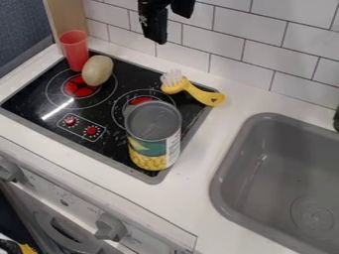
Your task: Move red cup from top left of stove and put between the burners
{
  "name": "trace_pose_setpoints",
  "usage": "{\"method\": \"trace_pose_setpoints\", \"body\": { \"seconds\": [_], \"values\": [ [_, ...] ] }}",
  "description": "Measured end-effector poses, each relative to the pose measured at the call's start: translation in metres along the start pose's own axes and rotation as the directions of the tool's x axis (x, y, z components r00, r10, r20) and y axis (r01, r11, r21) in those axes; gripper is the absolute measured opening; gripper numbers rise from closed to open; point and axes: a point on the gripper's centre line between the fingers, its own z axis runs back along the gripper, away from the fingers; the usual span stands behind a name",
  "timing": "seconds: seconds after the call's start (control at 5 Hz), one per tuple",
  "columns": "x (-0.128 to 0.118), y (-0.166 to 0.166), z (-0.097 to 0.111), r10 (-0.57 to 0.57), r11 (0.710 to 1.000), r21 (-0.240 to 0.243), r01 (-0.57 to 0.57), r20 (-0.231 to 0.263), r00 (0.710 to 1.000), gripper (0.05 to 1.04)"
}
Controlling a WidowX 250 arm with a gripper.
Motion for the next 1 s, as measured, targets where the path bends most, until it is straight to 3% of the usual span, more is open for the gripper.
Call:
{"method": "trace_pose_setpoints", "body": {
  "seconds": [0.2, 0.6, 1.0],
  "values": [
    [-0.002, 0.003, -0.012, -0.001, 0.999, 0.036, 0.001, -0.006, 1.0, 1.001],
    [0.055, 0.018, -0.031, 0.175, 0.98, 0.09, -0.177, 0.034, 0.984, 1.001],
    [0.118, 0.039, -0.055, 0.328, 0.932, 0.125, -0.341, 0.115, 0.938, 1.001]
  ]
}}
